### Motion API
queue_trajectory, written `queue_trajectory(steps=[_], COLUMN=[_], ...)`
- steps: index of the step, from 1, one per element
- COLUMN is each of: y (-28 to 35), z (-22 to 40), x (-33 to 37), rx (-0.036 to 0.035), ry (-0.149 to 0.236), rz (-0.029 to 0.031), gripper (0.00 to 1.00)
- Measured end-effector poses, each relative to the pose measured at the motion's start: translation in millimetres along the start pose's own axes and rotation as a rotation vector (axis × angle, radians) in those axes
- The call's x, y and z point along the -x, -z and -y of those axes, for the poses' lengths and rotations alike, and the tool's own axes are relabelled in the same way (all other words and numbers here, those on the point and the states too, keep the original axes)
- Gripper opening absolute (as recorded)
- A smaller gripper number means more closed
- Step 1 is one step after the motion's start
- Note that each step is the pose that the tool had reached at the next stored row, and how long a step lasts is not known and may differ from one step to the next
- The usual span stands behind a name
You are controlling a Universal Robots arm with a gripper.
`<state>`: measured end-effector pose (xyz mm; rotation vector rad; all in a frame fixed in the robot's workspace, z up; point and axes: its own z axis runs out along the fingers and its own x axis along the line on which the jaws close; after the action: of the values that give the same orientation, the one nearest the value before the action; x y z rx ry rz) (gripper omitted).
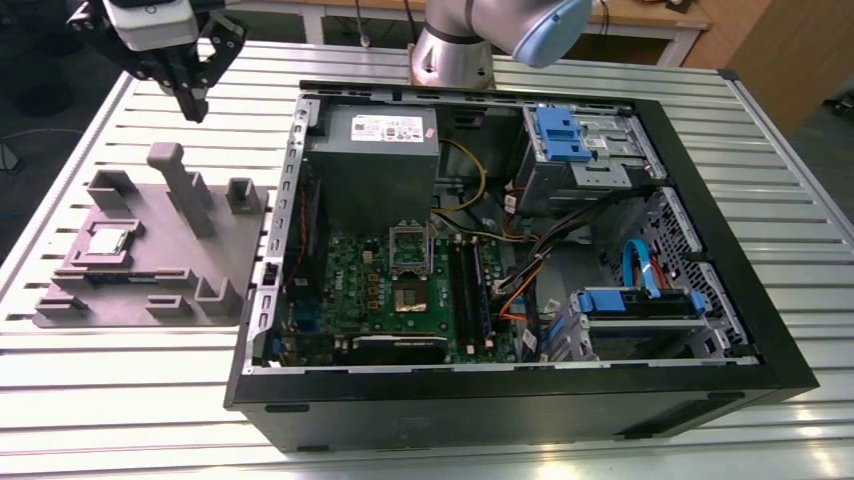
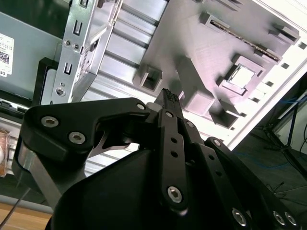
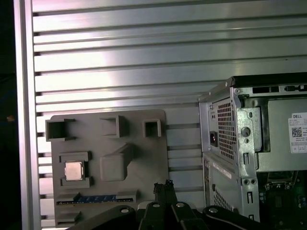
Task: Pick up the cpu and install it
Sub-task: 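Reach for the cpu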
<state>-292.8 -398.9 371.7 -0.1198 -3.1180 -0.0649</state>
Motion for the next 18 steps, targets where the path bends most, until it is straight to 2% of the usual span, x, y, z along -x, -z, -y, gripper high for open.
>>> queue_trajectory(steps=[5, 9, 18], y=[-0.4, -0.9, -3.8], z=[0.5, 1.2, 4.0], x=[-5.7, -14.3, -50.3], rx=[0.0001, 0.0, -0.0004], ry=[0.0, 0.0, 0.0], rz=[-0.0002, -0.0013, -0.0054], gripper=[0.11, 0.11, 0.11])
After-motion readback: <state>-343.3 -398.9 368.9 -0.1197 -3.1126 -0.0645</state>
